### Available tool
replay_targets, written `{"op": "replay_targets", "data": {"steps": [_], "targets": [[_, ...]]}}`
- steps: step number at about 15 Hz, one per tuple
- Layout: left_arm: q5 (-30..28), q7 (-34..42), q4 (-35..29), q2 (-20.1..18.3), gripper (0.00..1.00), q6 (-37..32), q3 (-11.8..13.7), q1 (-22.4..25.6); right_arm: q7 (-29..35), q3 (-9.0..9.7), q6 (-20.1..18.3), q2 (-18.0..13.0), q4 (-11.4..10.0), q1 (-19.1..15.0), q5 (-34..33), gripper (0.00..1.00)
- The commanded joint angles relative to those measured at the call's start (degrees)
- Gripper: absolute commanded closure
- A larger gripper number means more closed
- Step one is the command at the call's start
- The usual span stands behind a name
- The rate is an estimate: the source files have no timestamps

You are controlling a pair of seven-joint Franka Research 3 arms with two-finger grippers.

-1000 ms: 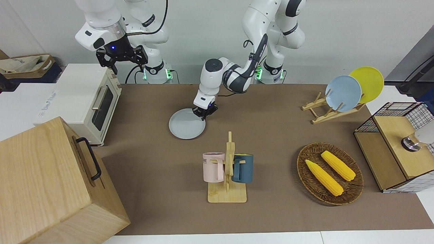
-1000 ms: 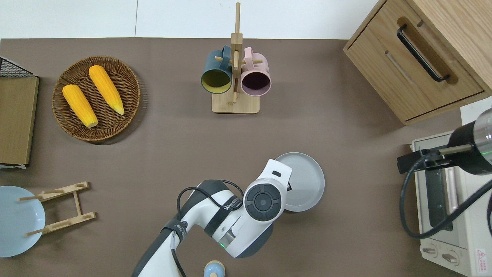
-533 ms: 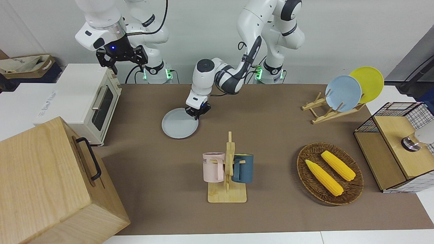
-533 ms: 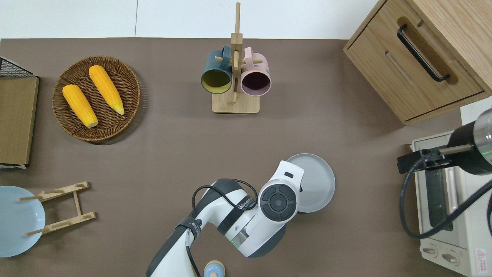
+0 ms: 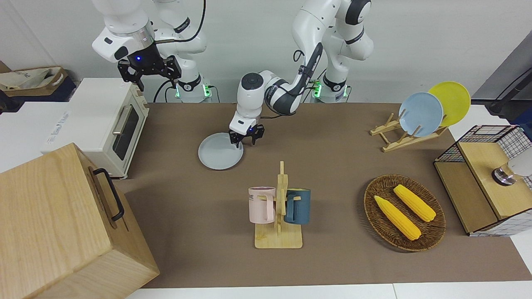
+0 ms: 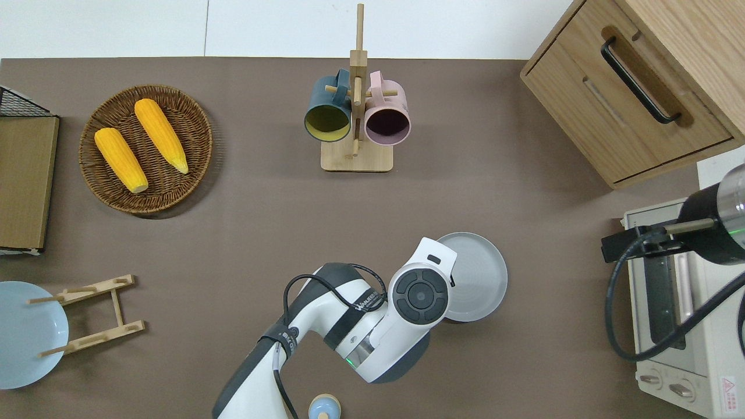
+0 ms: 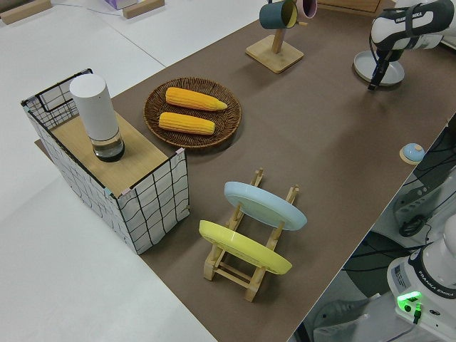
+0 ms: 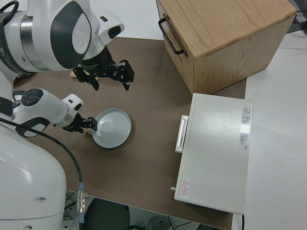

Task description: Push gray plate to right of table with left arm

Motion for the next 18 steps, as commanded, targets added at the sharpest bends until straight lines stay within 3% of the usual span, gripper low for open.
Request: {"op": "replay_targets", "data": {"steps": [1, 6, 13, 18], "targets": [[0.1, 7.6, 0.0, -4.9, 0.01, -7.3, 0.4, 3.5, 0.7, 0.92, -0.9, -0.1, 0.5, -1.1, 0.2, 0.017], [-2.1, 19.2, 0.0, -9.8, 0.01, -14.7, 0.4, 10.2, 0.7, 0.92, -0.9, -0.1, 0.5, -1.1, 0.2, 0.017], [-2.1, 38.4, 0.7, -16.7, 0.01, -25.0, 0.8, 23.5, 0.7, 0.92, -0.9, -0.1, 0.5, -1.1, 0.2, 0.017], [-1.4, 50.0, 9.3, -17.4, 0.01, -35.1, 0.9, 32.2, 0.7, 0.92, -0.9, -0.1, 0.5, -1.2, 0.2, 0.017]]}}
